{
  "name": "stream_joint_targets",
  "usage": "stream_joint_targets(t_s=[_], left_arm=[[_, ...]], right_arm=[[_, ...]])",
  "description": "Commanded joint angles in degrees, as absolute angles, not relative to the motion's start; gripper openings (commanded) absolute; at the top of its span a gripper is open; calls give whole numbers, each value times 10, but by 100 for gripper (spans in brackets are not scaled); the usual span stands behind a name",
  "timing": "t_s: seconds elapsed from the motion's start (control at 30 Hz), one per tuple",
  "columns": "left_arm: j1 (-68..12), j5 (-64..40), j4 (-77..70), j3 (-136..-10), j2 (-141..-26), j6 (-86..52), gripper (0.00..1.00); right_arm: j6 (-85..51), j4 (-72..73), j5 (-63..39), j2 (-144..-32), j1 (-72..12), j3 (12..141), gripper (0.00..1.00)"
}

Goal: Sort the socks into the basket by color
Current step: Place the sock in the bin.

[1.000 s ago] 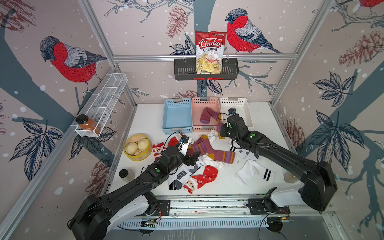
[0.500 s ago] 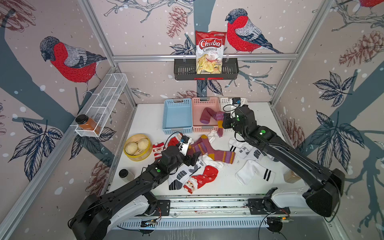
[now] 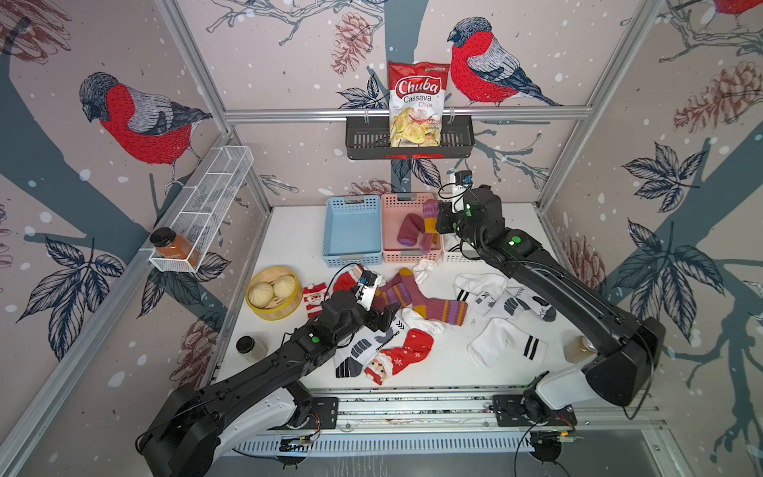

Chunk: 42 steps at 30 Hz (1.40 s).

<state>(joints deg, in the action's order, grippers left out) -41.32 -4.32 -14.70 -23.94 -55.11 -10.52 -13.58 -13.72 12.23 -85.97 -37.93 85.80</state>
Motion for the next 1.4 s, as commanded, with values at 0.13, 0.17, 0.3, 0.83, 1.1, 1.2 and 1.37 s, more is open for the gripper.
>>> stream_joint_targets(t_s=[0.13, 0.17, 0.3, 0.83, 1.1, 1.2, 1.37], left_arm=[[-414, -49, -177, -236, -547, -111, 92], [-414, -50, -178, -235, -546, -112, 92], [-414, -48, -179, -233, -545, -113, 92], [-414, -28, -183, -229, -532, -120, 96], [-414, -30, -186, -230, -536, -121, 96], [-414, -32, -186, -230, -539, -121, 96], [-414, -32, -190, -233, -547, -119, 96]], right_arm=[[-134, -74, 3, -939, -330, 898, 4], [-135, -72, -5, -953, -325, 906, 4], [-129, -73, -25, -1022, -313, 952, 4], [-159, -119, -58, -1202, -288, 1099, 27], [-166, -107, -42, -1107, -290, 999, 39], [-176, -62, -27, -1029, -301, 893, 41], [-204, 34, -6, -893, -330, 695, 43]])
